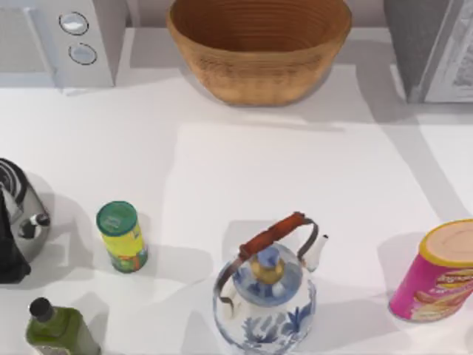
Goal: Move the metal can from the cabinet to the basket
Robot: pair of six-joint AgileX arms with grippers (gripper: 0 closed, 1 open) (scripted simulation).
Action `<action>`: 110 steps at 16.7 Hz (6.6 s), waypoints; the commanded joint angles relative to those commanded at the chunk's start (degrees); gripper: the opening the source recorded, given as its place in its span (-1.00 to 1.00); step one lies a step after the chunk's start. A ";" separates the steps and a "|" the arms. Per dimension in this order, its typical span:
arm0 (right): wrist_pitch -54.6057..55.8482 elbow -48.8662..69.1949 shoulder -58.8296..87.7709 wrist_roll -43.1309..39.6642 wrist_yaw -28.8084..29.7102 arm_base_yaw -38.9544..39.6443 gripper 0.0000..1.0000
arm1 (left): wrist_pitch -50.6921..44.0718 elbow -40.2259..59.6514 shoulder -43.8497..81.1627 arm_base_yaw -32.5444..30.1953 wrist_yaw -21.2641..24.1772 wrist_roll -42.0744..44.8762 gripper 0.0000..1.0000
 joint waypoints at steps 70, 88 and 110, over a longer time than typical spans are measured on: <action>42.83 -46.47 -3.83 -0.23 8.44 9.23 -1.00 | 0.00 0.00 0.00 0.00 0.00 0.00 1.00; 49.89 -17.78 33.49 0.13 17.28 17.77 -1.00 | 0.00 0.00 0.00 0.00 0.00 0.00 1.00; 48.83 -12.36 37.29 -0.03 16.42 16.89 0.96 | 0.00 0.00 0.00 0.00 0.00 0.00 1.00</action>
